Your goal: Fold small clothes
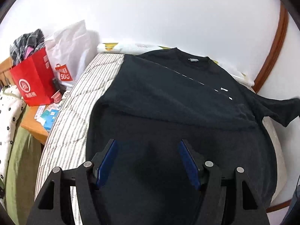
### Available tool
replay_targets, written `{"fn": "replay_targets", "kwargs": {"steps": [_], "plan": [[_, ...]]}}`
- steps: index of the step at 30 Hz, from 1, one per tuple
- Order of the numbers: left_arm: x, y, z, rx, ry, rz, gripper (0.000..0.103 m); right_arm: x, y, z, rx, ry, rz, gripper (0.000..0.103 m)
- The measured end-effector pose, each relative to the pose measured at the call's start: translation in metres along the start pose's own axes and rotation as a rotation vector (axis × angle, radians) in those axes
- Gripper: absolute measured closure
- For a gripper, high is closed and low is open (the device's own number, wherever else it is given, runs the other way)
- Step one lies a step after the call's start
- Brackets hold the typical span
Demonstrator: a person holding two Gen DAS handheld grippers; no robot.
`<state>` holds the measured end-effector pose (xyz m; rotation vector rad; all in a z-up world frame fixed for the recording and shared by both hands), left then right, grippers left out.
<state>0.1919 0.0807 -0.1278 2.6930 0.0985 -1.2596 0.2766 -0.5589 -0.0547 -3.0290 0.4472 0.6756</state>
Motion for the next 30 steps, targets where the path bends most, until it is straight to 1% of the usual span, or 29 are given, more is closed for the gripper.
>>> {"fn": "replay_targets", "kwargs": {"steps": [2,3,4,6,8,11,12,13,15,17,19,21,22,24,25,26,27,28,29,30], "plan": [[0.001,-0.008,0.000,-0.015,-0.001,0.004,0.038,-0.023,-0.048,-0.017,-0.039,0.037,-0.098,0.094],[0.002,-0.012,0.000,-0.023,0.000,0.001,0.038,-0.028,-0.069,-0.023,-0.052,0.040,-0.147,0.094],[0.002,-0.016,-0.001,-0.029,0.000,-0.001,0.038,-0.036,-0.099,-0.028,-0.063,0.041,-0.210,0.094],[0.002,-0.025,-0.002,-0.039,0.004,0.000,0.037,-0.044,-0.140,-0.032,-0.083,0.036,-0.302,0.094],[0.003,-0.032,-0.002,-0.049,0.002,-0.007,0.037,-0.052,-0.193,-0.029,-0.131,0.031,-0.386,0.094],[0.008,-0.043,-0.004,-0.066,-0.004,-0.012,0.037,-0.059,-0.263,-0.015,-0.197,0.015,-0.482,0.093],[0.009,-0.046,-0.004,-0.068,-0.007,-0.012,0.037,-0.060,-0.280,-0.008,-0.207,0.000,-0.511,0.093],[0.011,-0.049,-0.004,-0.070,-0.011,-0.012,0.037,-0.057,-0.299,-0.002,-0.219,-0.018,-0.531,0.093],[0.014,-0.053,-0.003,-0.067,-0.020,-0.014,0.037,-0.056,-0.329,0.014,-0.247,-0.030,-0.535,0.093],[0.018,-0.057,-0.002,-0.069,-0.031,-0.019,0.037,-0.041,-0.357,0.021,-0.256,-0.061,-0.561,0.093],[0.021,-0.060,0.000,-0.073,-0.043,-0.017,0.037,-0.035,-0.376,0.030,-0.258,-0.071,-0.567,0.093],[0.025,-0.061,0.001,-0.070,-0.052,-0.015,0.037,-0.023,-0.395,0.038,-0.265,-0.109,-0.563,0.091],[0.026,-0.061,0.002,-0.067,-0.056,-0.016,0.037,-0.018,-0.400,0.042,-0.270,-0.128,-0.560,0.090],[0.030,-0.061,0.004,-0.061,-0.064,-0.016,0.037,-0.003,-0.409,0.057,-0.279,-0.194,-0.541,0.089],[0.032,-0.060,0.004,-0.061,-0.070,-0.014,0.037,0.004,-0.410,0.062,-0.276,-0.237,-0.541,0.085],[0.035,-0.059,0.004,-0.064,-0.078,-0.013,0.037,0.011,-0.413,0.069,-0.271,-0.277,-0.553,0.077],[0.037,-0.058,0.004,-0.067,-0.087,-0.009,0.037,0.018,-0.419,0.078,-0.279,-0.311,-0.558,0.046],[0.038,-0.056,0.003,-0.067,-0.092,-0.006,0.037,0.024,-0.421,0.087,-0.298,-0.353,-0.549,0.020],[0.039,-0.054,0.003,-0.061,-0.094,-0.002,0.037,0.030,-0.424,0.100,-0.323,-0.387,-0.544,0.019],[0.038,-0.050,0.001,-0.050,-0.091,0.003,0.037,0.030,-0.423,0.108,-0.358,-0.388,-0.558,0.019]]}}
Point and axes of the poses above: each gripper's, at about its wrist camera, not at the fingertips, and x roughly the way its jaws point, y to its right, z to its underside, the point moved 3 cm from there along x, roughly the way its jaws point, and after that the axes turned 1 degree about -z, right-handed, at the moved point
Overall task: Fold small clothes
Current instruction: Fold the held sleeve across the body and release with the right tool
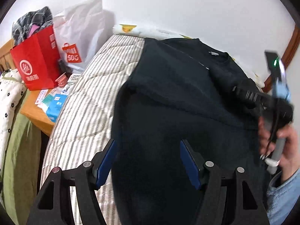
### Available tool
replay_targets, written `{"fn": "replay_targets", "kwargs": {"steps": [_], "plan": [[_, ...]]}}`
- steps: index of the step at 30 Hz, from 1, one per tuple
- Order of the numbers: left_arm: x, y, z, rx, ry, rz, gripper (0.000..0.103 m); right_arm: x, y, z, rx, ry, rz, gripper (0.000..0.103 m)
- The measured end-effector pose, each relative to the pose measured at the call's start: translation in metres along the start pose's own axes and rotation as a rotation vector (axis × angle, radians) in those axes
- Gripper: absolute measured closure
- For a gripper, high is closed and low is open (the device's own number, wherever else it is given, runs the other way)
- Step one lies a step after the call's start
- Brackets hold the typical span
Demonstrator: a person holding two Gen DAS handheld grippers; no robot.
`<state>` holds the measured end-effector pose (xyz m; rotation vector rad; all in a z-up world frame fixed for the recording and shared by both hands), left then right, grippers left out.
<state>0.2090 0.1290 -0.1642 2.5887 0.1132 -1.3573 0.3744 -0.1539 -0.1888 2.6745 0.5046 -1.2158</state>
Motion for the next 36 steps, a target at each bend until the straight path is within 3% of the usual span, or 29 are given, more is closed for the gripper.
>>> {"fn": "replay_targets", "kwargs": {"steps": [3,7,11,14,20,25,36], "plan": [[0.000,0.015,-0.003,0.036,0.015,0.007,0.037,-0.009,0.007,0.029,-0.026,0.004,-0.005,0.017],[0.009,0.040,-0.007,0.063,0.004,0.035,0.037,-0.045,0.018,0.058,-0.011,0.032,-0.118,0.002],[0.015,0.065,-0.009,0.093,0.000,0.059,0.037,-0.077,0.033,0.083,-0.060,0.072,-0.112,0.002],[0.021,0.091,-0.016,0.137,-0.003,0.073,0.037,-0.101,0.065,0.096,-0.013,0.101,-0.117,0.002],[0.038,0.164,-0.034,0.283,0.008,0.089,0.037,-0.133,0.147,0.122,0.175,0.153,-0.007,0.003],[0.048,0.223,-0.049,0.373,0.051,0.121,0.037,-0.140,0.184,0.147,0.194,0.134,0.114,0.011],[0.119,0.269,-0.041,0.488,0.008,-0.045,0.037,-0.149,0.231,0.199,0.312,0.107,0.167,0.012]]}}
Point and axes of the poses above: each gripper's, at about its wrist camera, not at the fingertips, and x roughly the way its jaws point, y to its right, z to its underside, the point moved 3 cm from there along x, roughly the way its jaws point, and after that the axes turned 1 degree about -z, right-handed, at the moved point
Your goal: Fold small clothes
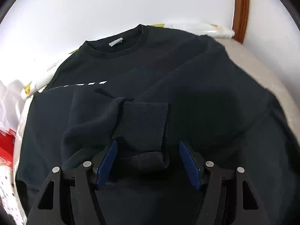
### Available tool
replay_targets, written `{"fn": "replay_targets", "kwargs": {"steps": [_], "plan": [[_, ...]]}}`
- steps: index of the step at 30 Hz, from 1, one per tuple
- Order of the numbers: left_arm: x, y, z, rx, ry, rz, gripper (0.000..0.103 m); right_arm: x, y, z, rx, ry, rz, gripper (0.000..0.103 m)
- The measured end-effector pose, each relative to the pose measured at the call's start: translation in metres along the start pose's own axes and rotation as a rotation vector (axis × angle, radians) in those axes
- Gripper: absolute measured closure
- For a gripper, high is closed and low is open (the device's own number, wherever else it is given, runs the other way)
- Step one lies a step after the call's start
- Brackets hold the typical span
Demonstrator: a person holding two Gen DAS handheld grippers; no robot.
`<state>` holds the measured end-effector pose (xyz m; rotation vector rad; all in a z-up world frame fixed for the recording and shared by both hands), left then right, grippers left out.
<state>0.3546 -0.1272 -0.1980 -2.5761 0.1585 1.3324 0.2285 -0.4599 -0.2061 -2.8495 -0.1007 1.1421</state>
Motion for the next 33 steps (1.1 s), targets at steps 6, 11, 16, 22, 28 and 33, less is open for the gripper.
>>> {"fn": "replay_targets", "kwargs": {"steps": [6,11,16,22,28,33], "plan": [[-0.001,0.001,0.003,0.016,0.040,-0.055,0.068,-0.002,0.011,0.005,0.033,-0.005,0.034,0.012],[-0.022,-0.037,-0.006,-0.030,0.051,-0.012,0.089,-0.002,0.007,0.004,0.036,-0.021,0.022,0.012],[-0.055,-0.108,0.003,-0.129,0.109,-0.080,0.088,-0.001,-0.016,-0.009,-0.002,0.001,0.014,0.012],[-0.054,-0.195,0.048,-0.299,0.038,-0.117,0.048,-0.003,-0.054,-0.021,-0.074,0.036,0.007,0.013],[-0.047,-0.240,0.074,-0.429,0.015,-0.054,0.048,0.000,-0.081,-0.020,-0.146,0.026,0.003,0.013],[-0.029,-0.246,0.073,-0.484,0.003,0.039,0.048,0.005,-0.085,-0.017,-0.163,0.006,0.027,0.013]]}}
Point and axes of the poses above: each gripper's, at about its wrist camera, not at the fingertips, and x roughly the way its jaws point, y to its right, z to its underside, the point moved 3 cm from there along x, roughly the way its jaws point, and after that the axes turned 1 degree about -z, right-handed, at the moved point
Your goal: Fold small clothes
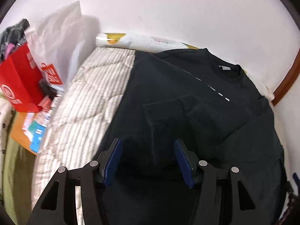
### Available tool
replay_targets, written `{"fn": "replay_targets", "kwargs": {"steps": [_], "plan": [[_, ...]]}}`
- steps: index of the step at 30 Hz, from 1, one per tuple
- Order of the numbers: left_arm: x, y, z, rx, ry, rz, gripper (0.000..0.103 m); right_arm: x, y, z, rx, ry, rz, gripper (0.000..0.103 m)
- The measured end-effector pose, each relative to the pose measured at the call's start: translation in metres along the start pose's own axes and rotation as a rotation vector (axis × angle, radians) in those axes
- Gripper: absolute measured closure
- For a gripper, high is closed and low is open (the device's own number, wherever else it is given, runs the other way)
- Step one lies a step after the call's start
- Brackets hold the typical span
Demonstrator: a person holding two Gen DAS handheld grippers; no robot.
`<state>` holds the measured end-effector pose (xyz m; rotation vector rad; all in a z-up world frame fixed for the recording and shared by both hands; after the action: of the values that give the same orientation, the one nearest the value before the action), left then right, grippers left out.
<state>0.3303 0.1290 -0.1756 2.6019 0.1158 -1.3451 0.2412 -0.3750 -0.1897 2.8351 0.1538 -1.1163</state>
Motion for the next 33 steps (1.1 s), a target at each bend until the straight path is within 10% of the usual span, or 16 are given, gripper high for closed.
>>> {"fn": "replay_targets", "kwargs": {"steps": [9,19,23,33], "plan": [[0.021,0.037,0.010,0.095,0.004,-0.058,0.092,0.015,0.019,0.008,0.054,-0.056,0.059,0.013],[-0.008,-0.009,-0.001,-0.019,0.055,0.023,0.095,0.042,0.041,-0.031,0.002,0.019,0.207,0.013],[0.004,-0.006,0.007,0.041,0.033,-0.062,0.097,0.061,0.055,-0.037,0.012,0.020,0.242,0.013],[-0.005,-0.007,0.023,0.064,0.010,-0.069,0.094,0.090,0.090,-0.016,0.127,-0.110,0.278,0.016]]}}
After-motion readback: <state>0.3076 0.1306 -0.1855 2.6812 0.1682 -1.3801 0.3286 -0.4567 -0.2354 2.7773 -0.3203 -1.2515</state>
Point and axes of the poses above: each gripper's, at about its wrist camera, not at the fingertips, and x roughly the way its jaws point, y to its right, z to its underside, the point moved 3 cm from there along x, roughly the way its jaws point, and after that the axes turned 1 degree about -z, right-handed, at the moved point
